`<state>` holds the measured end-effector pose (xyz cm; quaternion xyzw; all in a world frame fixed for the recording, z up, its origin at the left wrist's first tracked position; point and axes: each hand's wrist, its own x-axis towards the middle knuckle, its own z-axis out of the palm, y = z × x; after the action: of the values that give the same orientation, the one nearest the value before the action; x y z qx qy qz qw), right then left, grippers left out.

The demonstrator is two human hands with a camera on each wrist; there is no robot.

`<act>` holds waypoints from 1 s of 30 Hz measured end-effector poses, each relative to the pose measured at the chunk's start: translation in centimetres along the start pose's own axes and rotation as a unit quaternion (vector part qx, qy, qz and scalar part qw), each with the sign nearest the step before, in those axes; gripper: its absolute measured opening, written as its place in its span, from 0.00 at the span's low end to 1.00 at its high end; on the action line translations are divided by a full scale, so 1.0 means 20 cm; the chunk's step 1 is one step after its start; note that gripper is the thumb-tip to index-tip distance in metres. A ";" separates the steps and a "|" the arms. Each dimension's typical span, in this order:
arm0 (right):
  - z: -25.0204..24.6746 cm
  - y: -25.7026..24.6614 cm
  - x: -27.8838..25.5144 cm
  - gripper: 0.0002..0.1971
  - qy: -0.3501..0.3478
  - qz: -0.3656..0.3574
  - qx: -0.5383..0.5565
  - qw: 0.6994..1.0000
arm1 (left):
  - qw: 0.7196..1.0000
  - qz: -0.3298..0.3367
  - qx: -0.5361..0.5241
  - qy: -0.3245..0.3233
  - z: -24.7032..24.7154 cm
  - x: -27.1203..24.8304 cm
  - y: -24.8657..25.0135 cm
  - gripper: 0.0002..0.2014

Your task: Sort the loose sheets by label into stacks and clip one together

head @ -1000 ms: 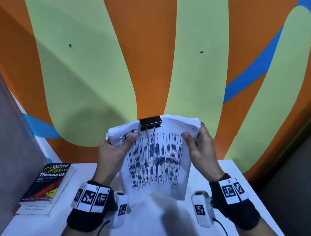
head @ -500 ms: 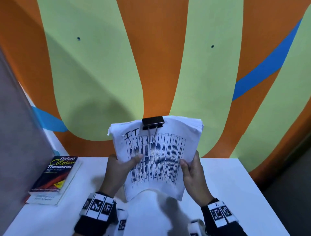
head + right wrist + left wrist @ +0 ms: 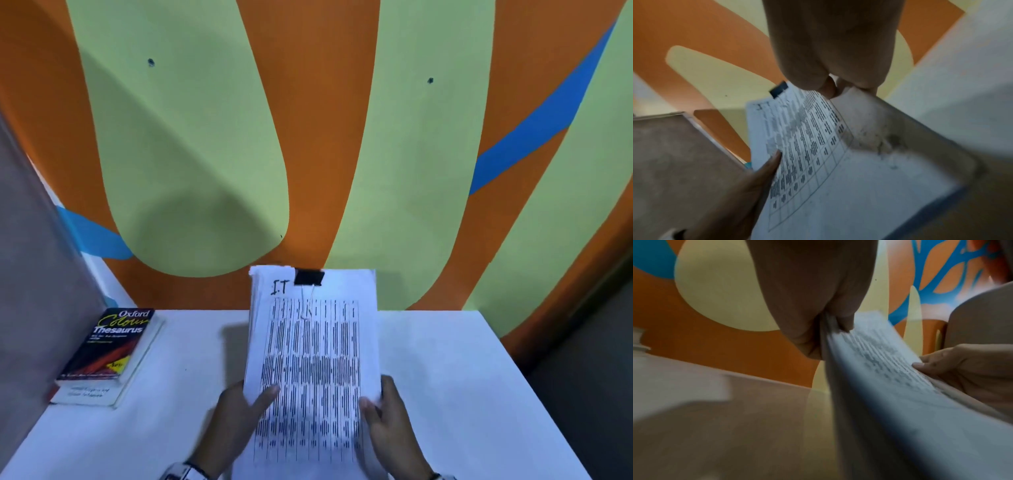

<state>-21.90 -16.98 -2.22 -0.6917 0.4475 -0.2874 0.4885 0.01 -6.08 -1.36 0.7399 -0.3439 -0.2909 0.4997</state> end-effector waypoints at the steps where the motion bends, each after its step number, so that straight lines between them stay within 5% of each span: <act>1: 0.01 0.03 -0.01 0.11 -0.008 0.027 0.011 1.000 | 0.999 -0.009 0.034 -0.015 0.00 0.00 -0.05 0.19; 4: 0.05 0.10 0.02 0.13 -0.044 0.127 -0.024 0.991 | 0.994 -0.010 0.090 -0.053 0.03 0.03 -0.14 0.21; 8: 0.06 0.05 0.10 0.12 -0.049 0.159 -0.061 0.984 | 0.988 -0.023 0.135 -0.065 0.08 0.15 -0.22 0.19; 11: 0.06 0.01 0.17 0.05 -0.046 0.190 -0.076 0.978 | 0.984 -0.051 0.157 -0.069 0.11 0.24 -0.27 0.28; 13: 0.08 0.04 0.21 0.16 -0.036 0.207 -0.095 0.973 | 0.982 -0.072 0.167 -0.048 0.11 0.27 -0.27 0.30; 18: 0.03 0.08 0.18 0.16 0.011 0.139 -0.158 0.978 | 0.976 -0.075 0.207 0.002 0.08 0.16 -0.25 0.16; 30: 0.06 0.11 0.28 0.09 -0.003 0.132 -0.307 0.942 | 0.970 -0.047 0.239 0.017 0.08 0.19 -0.19 0.19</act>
<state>-19.21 -21.90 -4.83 -0.7441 0.5996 -0.0665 0.2871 1.86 -9.06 -5.91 0.8582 -0.3598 -0.2106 0.2995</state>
